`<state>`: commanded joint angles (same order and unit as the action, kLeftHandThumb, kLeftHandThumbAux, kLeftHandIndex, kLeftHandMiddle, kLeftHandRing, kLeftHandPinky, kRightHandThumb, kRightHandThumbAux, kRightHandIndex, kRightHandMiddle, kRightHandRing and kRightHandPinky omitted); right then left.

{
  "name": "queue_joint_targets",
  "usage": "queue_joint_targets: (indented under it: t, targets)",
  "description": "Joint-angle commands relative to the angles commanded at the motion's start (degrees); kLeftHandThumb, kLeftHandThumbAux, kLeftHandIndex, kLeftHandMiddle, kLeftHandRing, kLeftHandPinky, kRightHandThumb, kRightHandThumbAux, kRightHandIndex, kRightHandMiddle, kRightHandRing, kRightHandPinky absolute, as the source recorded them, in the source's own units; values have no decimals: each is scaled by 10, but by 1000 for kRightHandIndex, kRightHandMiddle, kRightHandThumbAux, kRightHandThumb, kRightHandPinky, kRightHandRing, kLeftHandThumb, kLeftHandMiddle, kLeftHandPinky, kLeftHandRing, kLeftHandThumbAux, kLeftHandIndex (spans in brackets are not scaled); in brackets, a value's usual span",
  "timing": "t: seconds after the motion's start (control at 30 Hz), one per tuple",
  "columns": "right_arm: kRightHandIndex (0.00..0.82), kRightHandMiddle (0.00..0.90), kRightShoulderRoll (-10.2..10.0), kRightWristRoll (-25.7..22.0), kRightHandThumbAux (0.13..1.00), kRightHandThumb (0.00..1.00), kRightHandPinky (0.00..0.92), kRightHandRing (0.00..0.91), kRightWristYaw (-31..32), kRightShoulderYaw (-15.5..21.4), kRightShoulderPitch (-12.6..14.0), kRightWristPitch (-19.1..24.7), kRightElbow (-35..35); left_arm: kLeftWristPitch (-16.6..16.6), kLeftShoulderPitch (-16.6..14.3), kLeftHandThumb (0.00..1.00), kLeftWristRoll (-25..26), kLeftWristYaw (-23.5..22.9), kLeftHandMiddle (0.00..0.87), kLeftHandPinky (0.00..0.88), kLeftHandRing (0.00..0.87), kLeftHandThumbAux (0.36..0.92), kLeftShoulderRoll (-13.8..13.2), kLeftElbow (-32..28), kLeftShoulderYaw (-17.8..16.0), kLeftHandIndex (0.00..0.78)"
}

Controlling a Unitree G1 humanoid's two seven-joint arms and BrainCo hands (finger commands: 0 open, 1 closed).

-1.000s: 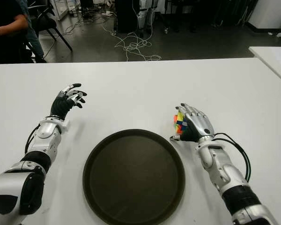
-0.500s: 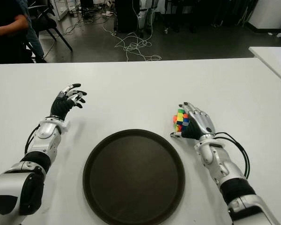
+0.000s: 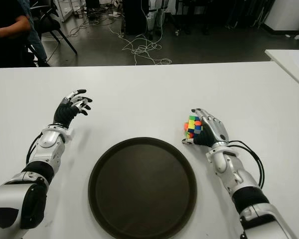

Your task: Pick up the Rubik's Cube and put it in the plate

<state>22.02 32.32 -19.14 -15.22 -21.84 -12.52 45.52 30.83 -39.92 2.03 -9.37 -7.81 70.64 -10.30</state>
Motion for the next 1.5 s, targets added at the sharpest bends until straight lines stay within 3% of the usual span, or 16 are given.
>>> queue_joint_targets:
  t: [0.4,0.87,0.93,0.97,1.03,1.1,1.2,1.3,1.5]
  targets:
    - [137,178,-12,-25,834,0,227,199,-12,14,-1,-1,8,0,1,141,4,-6,435,563,506,642,1,-2,-3,238]
    - [154,263,-10,-19,926,3,325,300,-33,10,-11,-17,33,2,1,130,8,-7,438,560,504,637,2,-3,-4,242]
    - [167,276,-10,-19,945,47,346,321,-35,11,-13,-19,36,2,1,127,8,-7,433,552,500,639,3,-4,-3,243]
    - [250,296,-11,-19,874,275,373,348,-35,11,-14,-19,36,2,1,127,8,-7,430,550,499,644,2,-4,-3,243]
    - [324,316,-11,-21,812,475,396,371,-33,13,-12,-17,30,1,1,129,7,-7,426,548,498,648,2,-4,-2,243]
    - [372,335,-11,-24,772,601,413,387,-30,16,-9,-13,23,0,0,131,6,-6,419,543,495,648,2,-4,-1,241]
    - [394,354,-13,-28,754,654,440,404,-28,19,-8,-6,22,-2,0,132,5,-4,416,545,494,646,2,-4,0,237]
    - [409,513,-18,-34,744,682,594,554,-29,24,-8,-2,23,-4,-1,150,5,-4,425,556,501,645,2,-4,0,240]
    - [415,620,-19,-41,741,689,673,652,-29,26,-11,-9,31,-5,-2,161,4,2,429,565,507,657,2,-3,1,240]
